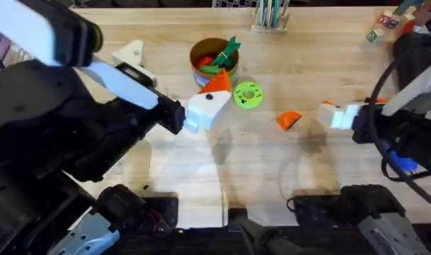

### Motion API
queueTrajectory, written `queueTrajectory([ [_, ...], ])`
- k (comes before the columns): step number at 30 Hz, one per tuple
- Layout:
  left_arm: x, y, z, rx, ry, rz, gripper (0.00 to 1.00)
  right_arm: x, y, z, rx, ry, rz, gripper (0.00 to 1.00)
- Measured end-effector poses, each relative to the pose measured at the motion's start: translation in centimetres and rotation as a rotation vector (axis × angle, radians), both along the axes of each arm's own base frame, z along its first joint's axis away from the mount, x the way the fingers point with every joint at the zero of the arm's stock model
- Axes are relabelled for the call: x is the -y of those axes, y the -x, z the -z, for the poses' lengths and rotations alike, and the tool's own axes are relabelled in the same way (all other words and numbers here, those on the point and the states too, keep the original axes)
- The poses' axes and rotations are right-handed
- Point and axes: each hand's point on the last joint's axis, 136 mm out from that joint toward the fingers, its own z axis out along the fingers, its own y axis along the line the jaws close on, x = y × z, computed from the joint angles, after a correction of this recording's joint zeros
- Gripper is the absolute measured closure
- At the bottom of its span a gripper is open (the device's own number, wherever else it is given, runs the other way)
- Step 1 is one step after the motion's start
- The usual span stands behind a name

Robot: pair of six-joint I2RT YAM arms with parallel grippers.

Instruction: Pick up the gripper from the table and insert it into the empty holder that is missing its gripper. Then pick up a screw, insert it into the mounting hole, and use the screwdriver to tighten it. Finally, clean up the table by picking up the vegetable and placing it into the bucket.

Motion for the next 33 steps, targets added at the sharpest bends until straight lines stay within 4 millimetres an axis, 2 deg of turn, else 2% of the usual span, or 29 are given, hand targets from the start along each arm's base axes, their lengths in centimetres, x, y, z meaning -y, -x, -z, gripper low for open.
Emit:
queueTrajectory([
  [2, 0.5, 0.2, -0.7, 0.022, 0.016, 0.021, 0.016, 0.0, 0.6, 0.6, -0.034, 0.000, 0.000, 0.041],
  [6, 0.7, 0.6, 0.4, -0.018, -0.006, 0.041, 0.014, 0.0, 2.1, 2.1, -0.120, 0.000, 0.000, 0.041],
  [14, 1.2, 1.1, 0.5, -0.027, -0.003, 0.078, 0.014, 0.0, 6.3, 5.2, -0.333, 0.000, 0.000, 0.038],
  [17, 1.4, 1.1, 0.0, 0.003, -0.004, 0.093, 0.014, 0.0, 6.4, 5.2, -0.337, 0.000, 0.000, 0.036],
  [20, 1.7, 1.2, -2.0, 0.116, 0.015, 0.112, 0.015, 0.0, 6.4, 5.2, -0.337, 0.001, 0.001, 0.035],
  [24, 1.4, 3.0, -2.6, 0.246, 0.039, 0.145, 0.013, 0.0, 6.4, 5.2, -0.337, 0.002, 0.002, 0.035],
  [28, 1.2, 4.4, -1.3, 0.339, 0.074, 0.175, 0.014, 0.0, 6.4, 5.2, -0.337, 0.002, 0.002, 0.035],
  [33, 1.8, 4.8, 1.4, 0.412, 0.110, 0.209, 0.013, 0.0, 6.4, 5.2, -0.337, 0.002, 0.002, 0.035],
])
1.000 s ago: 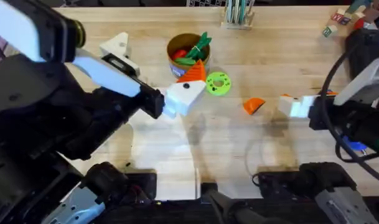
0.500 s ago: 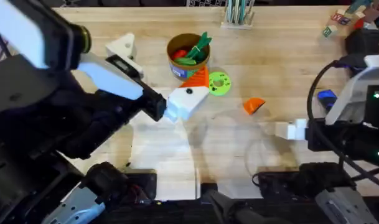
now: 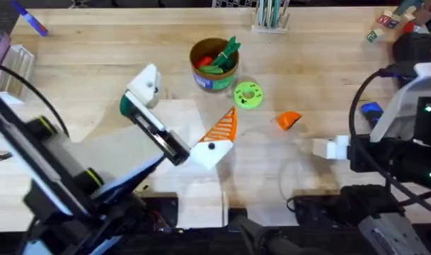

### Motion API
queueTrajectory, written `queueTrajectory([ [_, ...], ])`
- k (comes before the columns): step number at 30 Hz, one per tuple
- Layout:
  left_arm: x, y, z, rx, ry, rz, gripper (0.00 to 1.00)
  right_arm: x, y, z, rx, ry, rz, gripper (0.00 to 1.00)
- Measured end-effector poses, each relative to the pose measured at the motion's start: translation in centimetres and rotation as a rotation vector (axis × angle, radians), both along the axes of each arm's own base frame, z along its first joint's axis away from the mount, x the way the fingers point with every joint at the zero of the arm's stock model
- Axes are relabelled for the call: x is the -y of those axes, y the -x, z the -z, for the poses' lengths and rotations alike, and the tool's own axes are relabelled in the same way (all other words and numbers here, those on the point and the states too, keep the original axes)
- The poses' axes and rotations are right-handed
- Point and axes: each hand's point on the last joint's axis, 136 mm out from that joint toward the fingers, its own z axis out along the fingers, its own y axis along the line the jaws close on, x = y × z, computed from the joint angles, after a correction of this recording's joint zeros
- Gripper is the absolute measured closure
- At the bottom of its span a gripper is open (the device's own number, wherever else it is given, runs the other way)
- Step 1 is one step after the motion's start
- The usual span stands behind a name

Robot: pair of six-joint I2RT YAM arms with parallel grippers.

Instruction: Pick up the gripper from the table and insert it into the empty holder that is missing its gripper. Then pick up a screw, insert it into the mounting hole, and use the screwdriver to tighten it. Finally, clean up the table by picking up the vegetable and placing it into the bucket.

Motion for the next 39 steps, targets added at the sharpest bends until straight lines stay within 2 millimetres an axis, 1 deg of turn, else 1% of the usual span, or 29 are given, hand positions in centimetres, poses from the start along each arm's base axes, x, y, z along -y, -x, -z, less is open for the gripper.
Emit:
queueTrajectory([
  [4, 0.5, 0.3, 2.1, 0.033, 0.014, 0.031, 0.014, 0.0, 0.0, 0.0, 0.000, 0.000, 0.000, 0.036],
  [7, 0.9, 0.7, 4.0, 0.001, -0.016, 0.065, 0.014, 0.0, 0.0, 0.0, 0.000, 0.000, 0.000, 0.036],
  [9, 1.0, 1.0, 4.1, -0.009, -0.008, 0.082, 0.014, 0.0, 0.0, 0.0, 0.000, 0.000, 0.000, 0.036],
  [10, 1.0, 1.0, 4.4, -0.027, -0.011, 0.087, 0.014, 0.0, 0.0, 0.0, 0.000, 0.000, 0.000, 0.036],
  [14, 1.4, 1.2, 8.9, -0.206, -0.096, 0.116, 0.014, 0.0, 0.0, 0.0, 0.000, 0.000, 0.000, 0.036],
  [15, 1.4, 1.2, 9.5, -0.230, -0.106, 0.117, 0.014, 0.0, 0.0, 0.0, 0.000, 0.000, 0.000, 0.036],
  [39, 1.6, 1.4, 9.5, -0.249, -0.095, 0.131, 0.013, 0.0, 0.0, 0.0, 0.000, 0.000, 0.000, 0.035],
])
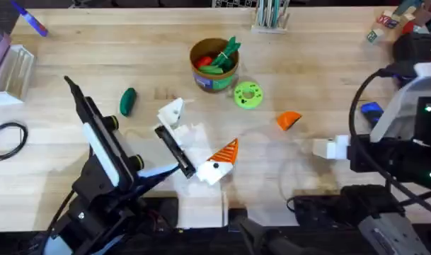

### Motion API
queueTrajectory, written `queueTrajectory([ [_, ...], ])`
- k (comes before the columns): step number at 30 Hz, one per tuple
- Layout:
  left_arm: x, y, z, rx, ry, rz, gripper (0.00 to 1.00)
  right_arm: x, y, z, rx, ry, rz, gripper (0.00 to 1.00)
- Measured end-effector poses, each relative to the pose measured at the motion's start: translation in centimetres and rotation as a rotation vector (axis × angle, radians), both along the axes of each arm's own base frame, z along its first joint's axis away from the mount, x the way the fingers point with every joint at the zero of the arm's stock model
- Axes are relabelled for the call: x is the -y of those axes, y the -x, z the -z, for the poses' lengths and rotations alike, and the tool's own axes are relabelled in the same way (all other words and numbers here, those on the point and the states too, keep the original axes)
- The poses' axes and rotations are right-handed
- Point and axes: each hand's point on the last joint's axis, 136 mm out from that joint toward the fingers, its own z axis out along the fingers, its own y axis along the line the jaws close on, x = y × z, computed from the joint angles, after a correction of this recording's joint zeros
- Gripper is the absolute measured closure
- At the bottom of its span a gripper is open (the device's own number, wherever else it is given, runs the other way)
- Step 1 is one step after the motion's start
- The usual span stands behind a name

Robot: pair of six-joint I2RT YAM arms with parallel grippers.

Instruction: Pick up the gripper from the table and insert it into the empty holder that is missing its gripper. Then pick up a screw, insert it into the mounting hole, and use the screwdriver to tighten it. Finally, clean up the table by picking up the vegetable and placing it into the bucket.

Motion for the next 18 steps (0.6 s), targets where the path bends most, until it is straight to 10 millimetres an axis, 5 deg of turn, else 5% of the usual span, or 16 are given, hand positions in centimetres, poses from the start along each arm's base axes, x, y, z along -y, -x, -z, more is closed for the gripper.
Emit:
queueTrajectory([
  [12, 0.0, 0.0, 0.0, 0.000, 0.000, 0.000, 0.014, 0.0, -0.2, -0.1, 0.010, -0.001, 0.000, 0.035],
  [18, 0.0, 0.0, 0.0, 0.000, 0.000, 0.000, 0.015, -1.1, -5.8, -4.6, 0.304, -0.049, -0.039, 0.036],
])
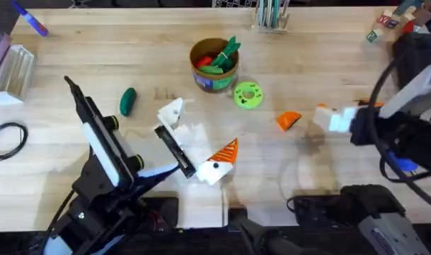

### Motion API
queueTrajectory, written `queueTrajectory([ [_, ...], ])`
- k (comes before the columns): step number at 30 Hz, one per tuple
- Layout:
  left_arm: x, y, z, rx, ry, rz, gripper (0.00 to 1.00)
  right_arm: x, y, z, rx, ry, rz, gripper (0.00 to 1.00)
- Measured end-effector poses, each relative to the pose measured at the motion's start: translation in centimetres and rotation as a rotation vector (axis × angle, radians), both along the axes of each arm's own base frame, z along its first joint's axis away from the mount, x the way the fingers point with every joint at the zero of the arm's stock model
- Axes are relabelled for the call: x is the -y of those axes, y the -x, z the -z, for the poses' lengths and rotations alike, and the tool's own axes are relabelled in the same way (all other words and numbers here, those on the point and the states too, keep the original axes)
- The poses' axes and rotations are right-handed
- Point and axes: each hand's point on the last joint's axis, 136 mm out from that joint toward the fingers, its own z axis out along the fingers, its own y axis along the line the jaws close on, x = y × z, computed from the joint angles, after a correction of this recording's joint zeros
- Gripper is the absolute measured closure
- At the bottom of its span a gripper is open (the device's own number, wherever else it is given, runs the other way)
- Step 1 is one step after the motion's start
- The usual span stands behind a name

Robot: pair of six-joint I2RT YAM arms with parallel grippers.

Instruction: Pick up the gripper from the table and insert it into the empty holder that is missing its gripper. Then pick up a screw, insert it into the mounting hole, and use the screwdriver to tighten it. Finally, clean up the table by picking up the vegetable and placing it into the bucket.

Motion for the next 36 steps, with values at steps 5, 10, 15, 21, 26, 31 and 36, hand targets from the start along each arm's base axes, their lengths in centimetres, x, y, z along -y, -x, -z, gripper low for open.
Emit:
queueTrajectory([
  [5, 0.0, 0.0, 0.0, 0.000, 0.000, 0.000, 0.014, -1.6, -0.9, -1.3, 0.064, -0.062, -0.071, 0.035],
  [10, 0.0, 0.0, 0.0, 0.000, 0.000, 0.001, 0.015, -2.3, -2.3, -3.4, 0.162, -0.093, -0.096, 0.035],
  [15, 0.2, 0.2, -0.1, -0.015, 0.016, 0.014, 0.015, -2.5, -0.4, -2.3, 0.011, -0.105, -0.102, 0.036],
  [21, 0.6, 0.8, -0.1, -0.099, 0.075, 0.051, 0.014, -2.5, 1.9, -2.1, -0.230, -0.059, -0.162, 0.036],
  [26, 0.7, 1.0, -0.1, -0.147, 0.109, 0.061, 0.014, -2.8, 1.3, -1.7, -0.264, -0.042, -0.204, 0.036],
  [31, 0.8, 1.1, -0.2, -0.166, 0.121, 0.070, 0.013, -4.3, 0.4, -0.9, -0.289, 0.010, -0.335, 0.035],
  [36, 0.8, 1.2, -0.2, -0.172, 0.125, 0.071, 0.014, -6.3, -0.3, 1.6, -0.392, 0.083, -0.462, 0.034],
])
